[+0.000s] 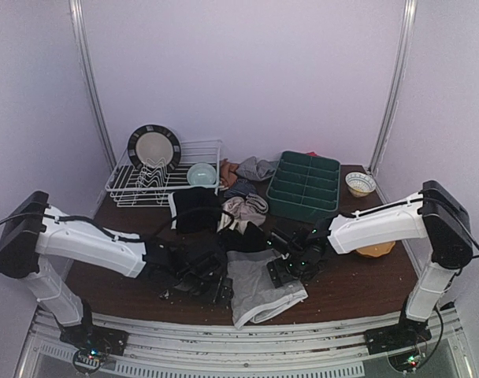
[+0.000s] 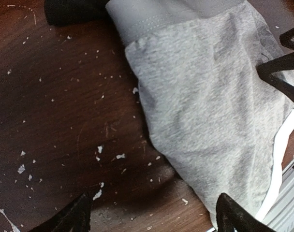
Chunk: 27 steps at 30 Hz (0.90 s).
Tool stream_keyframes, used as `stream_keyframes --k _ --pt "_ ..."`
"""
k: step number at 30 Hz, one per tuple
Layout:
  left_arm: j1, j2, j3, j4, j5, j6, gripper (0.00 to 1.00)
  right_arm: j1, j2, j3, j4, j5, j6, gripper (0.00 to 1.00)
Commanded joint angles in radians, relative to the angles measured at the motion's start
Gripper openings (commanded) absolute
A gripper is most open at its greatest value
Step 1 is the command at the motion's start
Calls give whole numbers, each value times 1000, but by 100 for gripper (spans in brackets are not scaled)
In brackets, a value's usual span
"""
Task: Roll the underwear
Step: Adjust the underwear at the center of the board.
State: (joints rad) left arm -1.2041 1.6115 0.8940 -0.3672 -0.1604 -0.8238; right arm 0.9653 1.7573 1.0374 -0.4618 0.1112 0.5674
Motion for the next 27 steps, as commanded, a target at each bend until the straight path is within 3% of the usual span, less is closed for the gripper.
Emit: stream_keyframes --k 1,7,12,14,16,20,24,27 --pt "5 -8 -22 30 -10 -23 86 0 44 22 -30 43 9 78" --pt "5 -8 -27 32 -10 -20 86 -12 -15 -68 13 46 51 33" --pt "5 13 -18 43 -5 -9 85 -15 -76 -142 37 35 80 7" --pt "5 25 -8 44 1 -5 85 -17 -92 -168 51 31 90 4" --pt "5 38 3 44 2 0 85 -17 -112 -182 54 25 97 10" --pt "5 38 22 33 0 11 85 -19 -199 -211 50 24 109 50" --pt "5 34 43 21 -13 31 85 -49 -304 -243 53 -10 102 64" --pt "6 47 63 24 -11 43 85 -121 -342 -286 106 -108 92 66"
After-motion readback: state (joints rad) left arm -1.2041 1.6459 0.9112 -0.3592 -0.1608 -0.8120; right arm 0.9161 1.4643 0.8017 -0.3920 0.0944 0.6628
